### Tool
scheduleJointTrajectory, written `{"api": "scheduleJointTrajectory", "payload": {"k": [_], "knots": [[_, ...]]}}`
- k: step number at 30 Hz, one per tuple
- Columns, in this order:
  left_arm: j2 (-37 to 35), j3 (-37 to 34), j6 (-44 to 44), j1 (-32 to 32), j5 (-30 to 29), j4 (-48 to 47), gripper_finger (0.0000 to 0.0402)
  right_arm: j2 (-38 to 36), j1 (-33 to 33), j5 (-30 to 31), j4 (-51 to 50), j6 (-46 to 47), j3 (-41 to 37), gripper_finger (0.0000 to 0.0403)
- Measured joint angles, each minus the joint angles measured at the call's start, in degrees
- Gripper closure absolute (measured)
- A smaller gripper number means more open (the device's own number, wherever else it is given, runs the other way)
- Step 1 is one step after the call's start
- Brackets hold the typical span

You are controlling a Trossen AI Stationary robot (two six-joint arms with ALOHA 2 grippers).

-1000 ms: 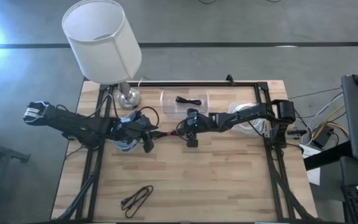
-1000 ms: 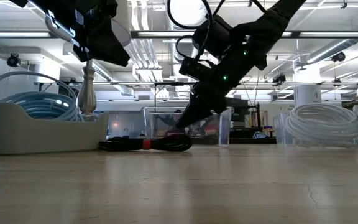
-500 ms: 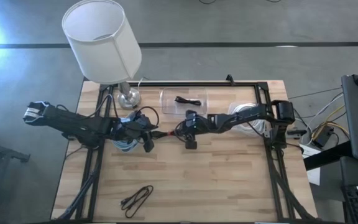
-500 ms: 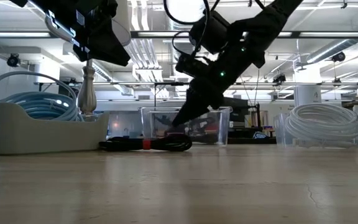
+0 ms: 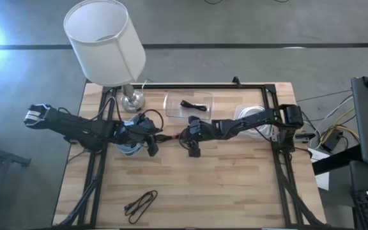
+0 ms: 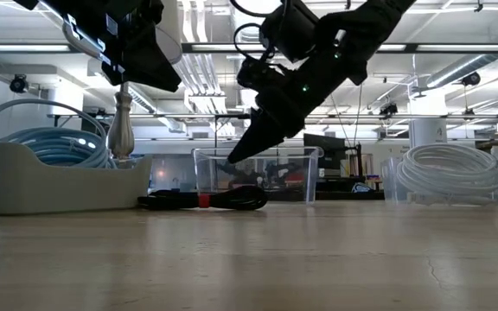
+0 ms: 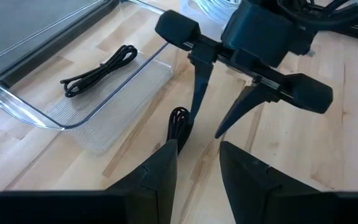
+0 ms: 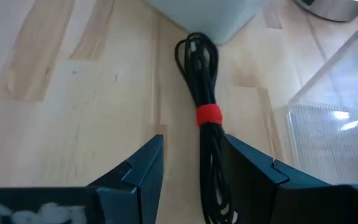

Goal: Pick & Place USB Port
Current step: Put the top black USB cable into the left transparent bin

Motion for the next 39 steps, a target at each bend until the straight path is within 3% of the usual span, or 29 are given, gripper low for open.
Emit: {"api": "scheduleJointTrajectory", "payload": {"k": [10,16,23,32,39], "knots": [[0.00,0.00,0.15,0.02,0.00,0.02,0.0278,4.04,0.15,1.20,0.30,1.86,-0.36,0.0253],[0.00,0.00,0.18,0.02,-0.01,0.39,0.0278,8.85,0.37,10.78,-0.56,-0.56,2.06,0.0252],[0.00,0.00,0.20,0.02,0.00,0.37,0.0278,8.70,0.37,9.97,-7.78,-1.07,6.29,0.0252],[0.00,0.00,0.24,0.07,0.00,0.37,0.0278,8.23,0.06,9.67,-5.41,-6.82,9.45,0.0252],[0.00,0.00,0.24,0.07,0.00,0.37,0.0278,8.28,-1.53,6.78,-5.14,-4.22,8.24,0.0252]]}}
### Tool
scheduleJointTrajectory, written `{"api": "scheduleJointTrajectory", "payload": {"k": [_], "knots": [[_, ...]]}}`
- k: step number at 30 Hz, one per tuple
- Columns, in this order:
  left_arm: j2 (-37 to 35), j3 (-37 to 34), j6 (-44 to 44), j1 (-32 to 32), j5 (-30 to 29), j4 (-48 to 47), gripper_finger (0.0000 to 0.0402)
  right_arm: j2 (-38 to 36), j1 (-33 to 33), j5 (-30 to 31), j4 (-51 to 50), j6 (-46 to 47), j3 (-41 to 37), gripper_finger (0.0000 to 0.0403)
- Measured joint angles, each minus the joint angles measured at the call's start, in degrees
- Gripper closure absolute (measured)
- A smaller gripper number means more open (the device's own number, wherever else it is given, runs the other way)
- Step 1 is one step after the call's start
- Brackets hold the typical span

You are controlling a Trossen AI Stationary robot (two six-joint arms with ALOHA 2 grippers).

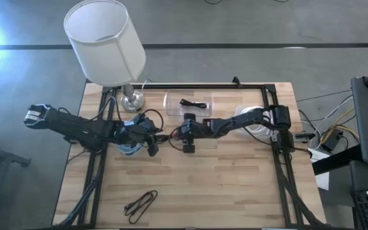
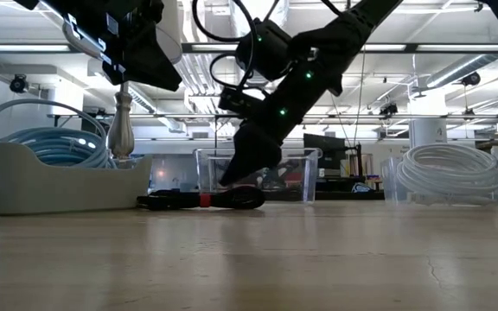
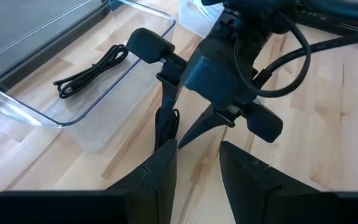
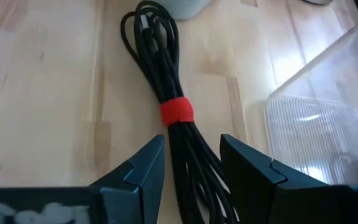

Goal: Pick & Place USB Port
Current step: Put the top black USB cable into the left transparent bin

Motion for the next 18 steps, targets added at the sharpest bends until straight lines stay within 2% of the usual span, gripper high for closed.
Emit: {"api": "scheduleJointTrajectory", "payload": {"k": [8,13,18], "knots": [[0.00,0.00,0.00,-0.02,0.00,-0.02,0.0278,1.73,-0.13,1.11,1.85,-2.92,-0.33,0.0254],[0.00,0.00,0.00,-0.02,0.00,-0.02,0.0278,3.39,-0.05,5.25,2.07,-4.38,0.17,0.0254],[0.00,0.00,0.00,-0.07,0.00,-0.02,0.0278,3.28,-0.13,4.82,0.04,-6.10,1.25,0.0256]]}}
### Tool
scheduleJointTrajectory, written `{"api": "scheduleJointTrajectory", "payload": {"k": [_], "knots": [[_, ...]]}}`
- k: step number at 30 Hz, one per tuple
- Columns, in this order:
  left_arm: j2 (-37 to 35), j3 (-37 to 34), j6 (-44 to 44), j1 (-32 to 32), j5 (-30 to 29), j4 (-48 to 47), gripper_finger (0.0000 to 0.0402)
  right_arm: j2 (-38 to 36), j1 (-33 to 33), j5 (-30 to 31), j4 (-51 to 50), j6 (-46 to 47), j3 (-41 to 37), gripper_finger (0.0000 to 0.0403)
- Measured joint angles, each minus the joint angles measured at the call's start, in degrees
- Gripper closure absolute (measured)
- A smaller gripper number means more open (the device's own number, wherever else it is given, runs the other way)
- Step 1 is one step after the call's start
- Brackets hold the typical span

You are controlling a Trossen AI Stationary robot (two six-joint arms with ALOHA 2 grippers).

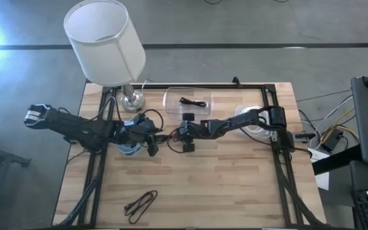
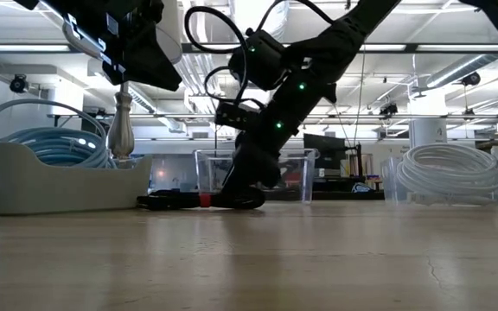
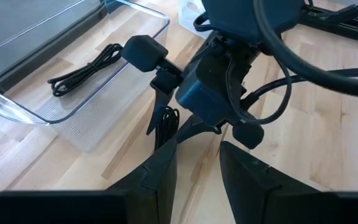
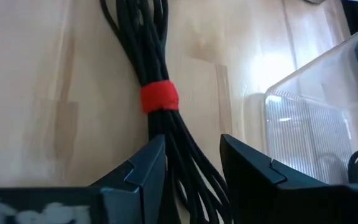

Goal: Pick & Place USB Port
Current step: Put the top black USB cable into the left transparent bin

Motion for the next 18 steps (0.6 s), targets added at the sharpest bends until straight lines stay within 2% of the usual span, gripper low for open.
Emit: {"api": "scheduleJointTrajectory", "payload": {"k": [9,18], "knots": [[0.00,0.00,-0.01,0.00,0.00,-0.13,0.0278,0.13,0.44,-1.01,-8.42,0.72,5.84,0.0274],[0.00,-1.42,-0.08,0.02,0.76,-1.05,0.0278,-0.02,2.08,-0.29,-14.86,-0.92,9.33,0.0243]]}}
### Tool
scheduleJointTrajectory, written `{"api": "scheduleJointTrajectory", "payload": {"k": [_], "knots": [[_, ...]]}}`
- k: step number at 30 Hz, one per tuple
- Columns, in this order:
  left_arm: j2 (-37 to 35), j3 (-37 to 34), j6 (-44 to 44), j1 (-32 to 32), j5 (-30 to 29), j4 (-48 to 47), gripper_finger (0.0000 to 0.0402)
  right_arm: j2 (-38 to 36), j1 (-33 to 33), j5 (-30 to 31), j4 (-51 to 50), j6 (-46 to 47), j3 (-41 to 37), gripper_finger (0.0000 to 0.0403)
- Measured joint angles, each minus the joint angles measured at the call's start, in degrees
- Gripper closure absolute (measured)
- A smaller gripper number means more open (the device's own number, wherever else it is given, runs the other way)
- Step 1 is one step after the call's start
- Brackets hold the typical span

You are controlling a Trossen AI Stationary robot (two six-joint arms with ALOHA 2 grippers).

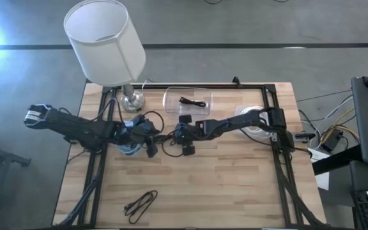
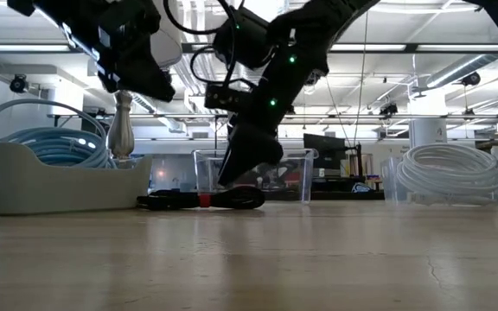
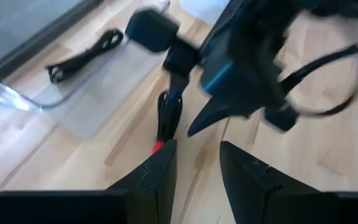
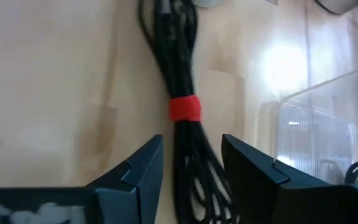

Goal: Pick & Place USB Port
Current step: Put the top black USB cable into the left transparent bin

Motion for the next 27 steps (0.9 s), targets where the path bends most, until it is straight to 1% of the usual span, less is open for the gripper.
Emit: {"api": "scheduleJointTrajectory", "payload": {"k": [4,7,9,11,15,19,23,27], "knots": [[0.57,-2.41,-1.70,0.07,0.13,1.12,0.0278,-0.38,1.08,0.06,-5.23,1.40,2.82,0.0227],[2.69,-4.41,-1.28,0.13,1.28,7.11,0.0278,-1.59,1.73,0.07,-7.33,2.12,3.95,0.0218],[4.93,-4.63,0.99,0.24,2.94,11.50,0.0278,-2.86,1.92,0.07,-9.24,3.30,4.16,0.0216],[7.68,-4.50,4.44,0.39,3.79,13.90,0.0277,-4.50,1.96,0.07,-11.83,5.55,4.04,0.0216],[13.92,-1.92,7.39,1.44,3.98,13.45,0.0277,-8.98,1.94,0.24,-12.80,9.13,1.05,0.0222],[19.15,1.07,10.56,3.54,4.21,13.23,0.0277,-12.37,2.42,0.21,-11.70,10.12,-3.49,0.0229],[23.54,3.97,11.01,6.70,9.34,11.50,0.0275,-14.40,2.58,0.11,-9.11,12.11,-8.09,0.0232],[27.21,4.85,12.55,8.80,10.23,10.59,0.0249,-15.13,2.58,0.18,-8.38,12.83,-11.35,0.0230]]}}
